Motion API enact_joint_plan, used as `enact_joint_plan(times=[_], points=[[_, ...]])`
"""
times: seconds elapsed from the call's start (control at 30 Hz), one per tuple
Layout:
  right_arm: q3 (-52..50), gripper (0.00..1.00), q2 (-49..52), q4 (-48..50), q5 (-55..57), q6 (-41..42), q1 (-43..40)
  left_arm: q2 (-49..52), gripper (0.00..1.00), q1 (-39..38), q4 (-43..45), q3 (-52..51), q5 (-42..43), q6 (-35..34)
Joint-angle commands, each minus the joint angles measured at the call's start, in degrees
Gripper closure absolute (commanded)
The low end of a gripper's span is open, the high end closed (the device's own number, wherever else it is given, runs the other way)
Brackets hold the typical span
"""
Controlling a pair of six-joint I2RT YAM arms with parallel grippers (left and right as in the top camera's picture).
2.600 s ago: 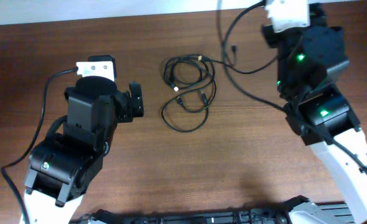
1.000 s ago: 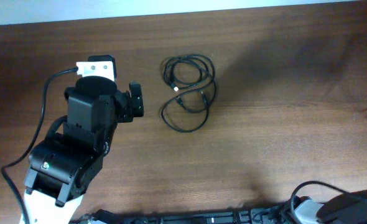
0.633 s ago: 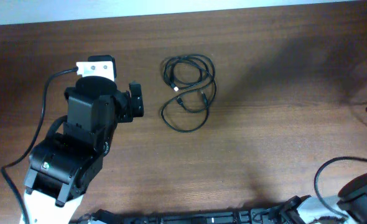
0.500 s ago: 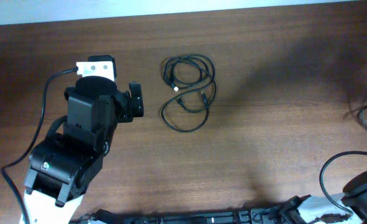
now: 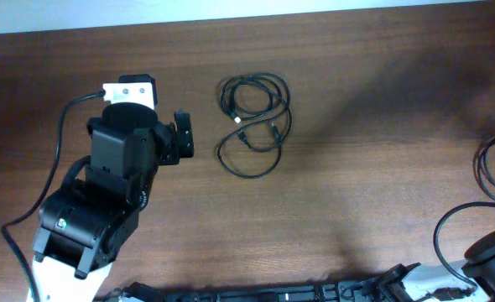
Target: Untangle cables
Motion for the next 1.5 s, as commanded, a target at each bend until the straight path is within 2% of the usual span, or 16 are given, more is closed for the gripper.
enact_joint_plan(times=[0.0,0.1,0.27,0.5,0.63,0.83,1.03,1.13,1.37,1.47], points=[[1.07,0.01,0.31,0.31,-23.61,-4.57,0.28,0.07,0.01,0.28,0.09,0.33,0.44,-0.55],[1.07,0.01,0.31,-0.87,-28.06,-4.63,2.01,0.07,0.01,0.28,0.09,0.33,0.44,-0.55],[1.07,0.01,0.31,-4.98,-28.83,-8.39,8.39,0.07,0.01,0.28,0.09,0.33,0.46,-0.55],[1.05,0.01,0.31,-7.85,-28.79,-8.41,23.32,0.07,0.01,0.28,0.07,0.33,0.46,-0.55],[1.05,0.01,0.33,-6.84,-27.47,-8.41,31.89,0.07,0.01,0.28,0.09,0.33,0.44,-0.55],[0.85,0.01,0.94,-3.48,-17.66,-8.37,44.98,0.07,0.01,0.28,0.09,0.33,0.46,-0.55],[0.85,0.01,6.95,1.66,-16.92,-7.93,55.1,0.07,0.01,0.28,0.09,0.33,0.44,-0.55],[0.85,0.01,12.17,3.98,-17.66,-7.93,57.92,0.07,0.01,0.28,0.07,0.33,0.46,-0.55],[0.85,0.01,23.76,7.74,-31.87,-8.04,59.28,0.07,0.01,0.28,0.07,0.33,0.44,-0.55],[0.85,0.01,26.56,7.69,-33.99,-8.2,59.28,0.07,0.01,0.28,0.07,0.33,0.44,-0.55]])
